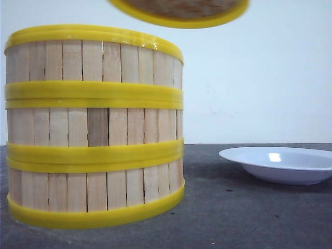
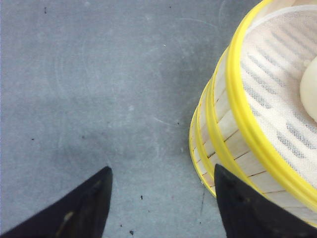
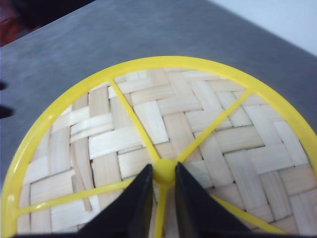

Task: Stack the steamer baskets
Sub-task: 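Lift the lid with the right gripper and lower it onto the stack, then open the right gripper to release the lid and raise it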

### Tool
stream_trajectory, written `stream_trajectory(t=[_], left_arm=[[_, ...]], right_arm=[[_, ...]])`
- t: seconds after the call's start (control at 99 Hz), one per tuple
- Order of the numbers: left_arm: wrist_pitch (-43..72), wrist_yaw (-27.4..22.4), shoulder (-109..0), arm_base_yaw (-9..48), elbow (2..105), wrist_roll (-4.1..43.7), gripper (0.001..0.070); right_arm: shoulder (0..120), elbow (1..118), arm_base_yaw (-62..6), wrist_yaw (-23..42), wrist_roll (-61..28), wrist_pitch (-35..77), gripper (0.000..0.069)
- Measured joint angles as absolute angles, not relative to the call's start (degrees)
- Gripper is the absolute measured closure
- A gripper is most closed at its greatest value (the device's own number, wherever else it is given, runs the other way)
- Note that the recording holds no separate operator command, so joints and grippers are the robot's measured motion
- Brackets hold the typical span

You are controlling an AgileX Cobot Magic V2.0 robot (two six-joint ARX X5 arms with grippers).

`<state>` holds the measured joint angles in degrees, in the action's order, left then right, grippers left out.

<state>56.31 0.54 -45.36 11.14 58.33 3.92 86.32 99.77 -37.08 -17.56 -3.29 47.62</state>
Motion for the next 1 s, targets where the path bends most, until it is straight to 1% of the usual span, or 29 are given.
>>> stream_trajectory(t=[0.212,0.384,0.677,0.838,1.0], left_arm=[[56.3,0.5,-45.3,11.1,58.3,3.9,0.0318],[56.3,0.5,-45.4,11.1,58.3,3.9,0.0318],[56.3,0.5,-45.4,11.1,58.3,3.9,0.0318],[56.3,0.5,-45.3,11.1,58.3,3.9,0.0318],[56.3,0.5,-45.3,11.1,58.3,3.9,0.0318]], right_arm=[[91.3,100.7,-43.6,-14.8,-5.0,47.3,0.0643],[95.2,100.7,-46.2,-10.6,-6.3,46.8,0.0643],[98.0,100.7,-46.5,-10.7,-6.6,46.4,0.0644],[98.3,100.7,-46.5,-15.2,-6.6,46.3,0.0644],[98.3,100.7,-46.6,-15.9,-6.6,46.3,0.0644]])
